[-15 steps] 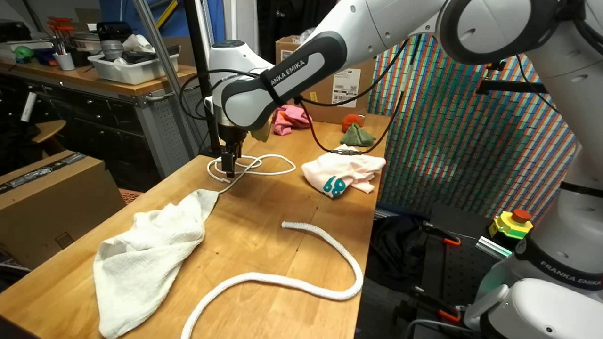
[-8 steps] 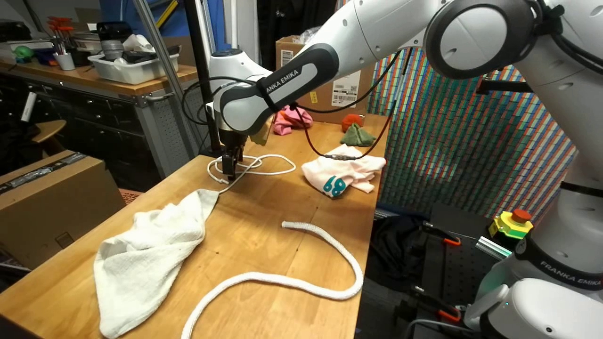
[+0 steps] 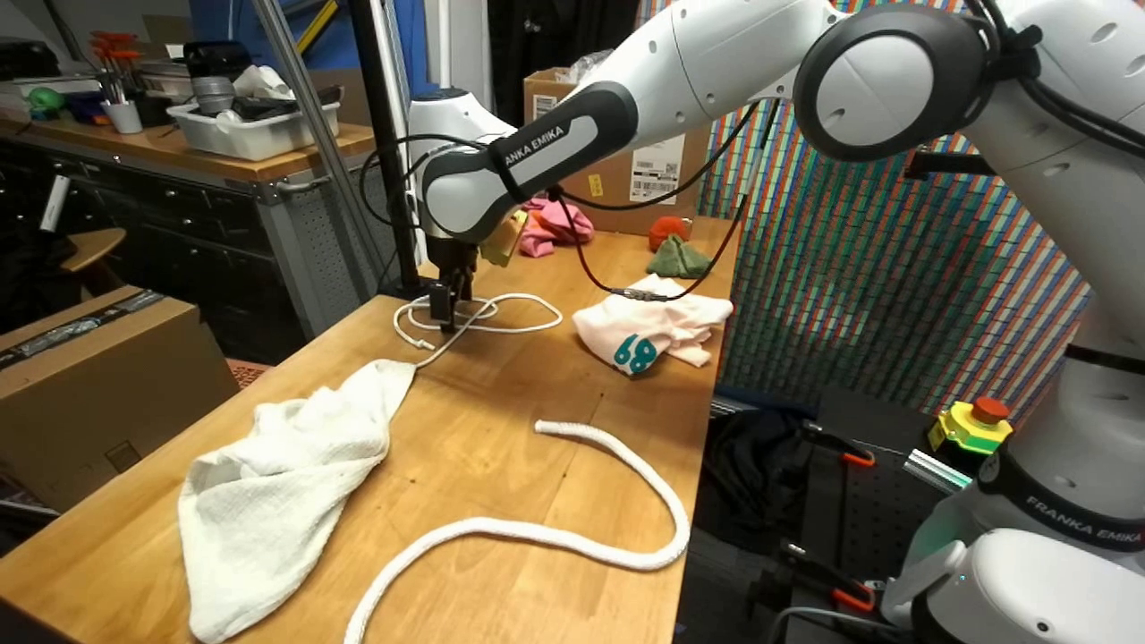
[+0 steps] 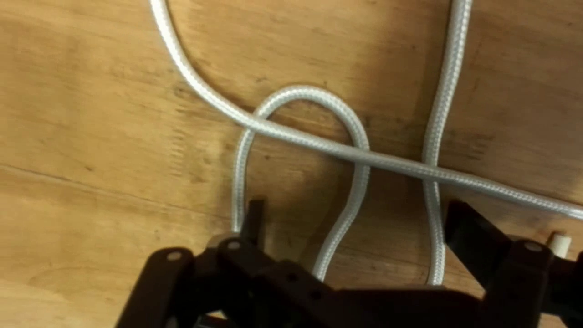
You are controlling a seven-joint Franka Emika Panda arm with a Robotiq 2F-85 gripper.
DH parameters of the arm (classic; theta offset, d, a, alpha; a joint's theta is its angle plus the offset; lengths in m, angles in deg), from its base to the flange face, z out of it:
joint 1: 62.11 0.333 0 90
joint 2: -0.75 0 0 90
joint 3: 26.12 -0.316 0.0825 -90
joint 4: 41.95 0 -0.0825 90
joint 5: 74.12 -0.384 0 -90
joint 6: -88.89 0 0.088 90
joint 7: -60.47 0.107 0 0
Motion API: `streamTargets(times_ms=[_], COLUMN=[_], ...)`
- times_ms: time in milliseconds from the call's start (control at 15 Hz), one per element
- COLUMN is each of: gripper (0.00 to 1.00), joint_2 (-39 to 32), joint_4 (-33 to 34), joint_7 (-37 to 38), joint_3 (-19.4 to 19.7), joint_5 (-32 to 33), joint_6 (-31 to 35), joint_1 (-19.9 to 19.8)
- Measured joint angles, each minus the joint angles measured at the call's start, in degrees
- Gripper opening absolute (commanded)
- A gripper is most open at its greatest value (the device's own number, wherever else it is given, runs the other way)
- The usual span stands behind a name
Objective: Put the clothes, plush toy and rope separately on the table
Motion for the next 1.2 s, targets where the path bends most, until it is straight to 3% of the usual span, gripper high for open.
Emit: streamTargets(times_ms=[867, 933, 1000, 1200], gripper=[1.0, 0.92, 0.75, 0.5], joint_2=[-3.9, -4.3, -4.6, -5.3], joint_4=[7.3, 8.0, 8.7, 10.7], joint_7=[0.8, 1.0, 1.2, 1.4], joint_3=[2.2, 2.4, 2.5, 2.5], joint_5=[-3.8, -3.9, -3.9, -5.2], joint_6=[-4.1, -4.4, -5.0, -7.4], joint_1=[-6.7, -7.1, -7.5, -8.0])
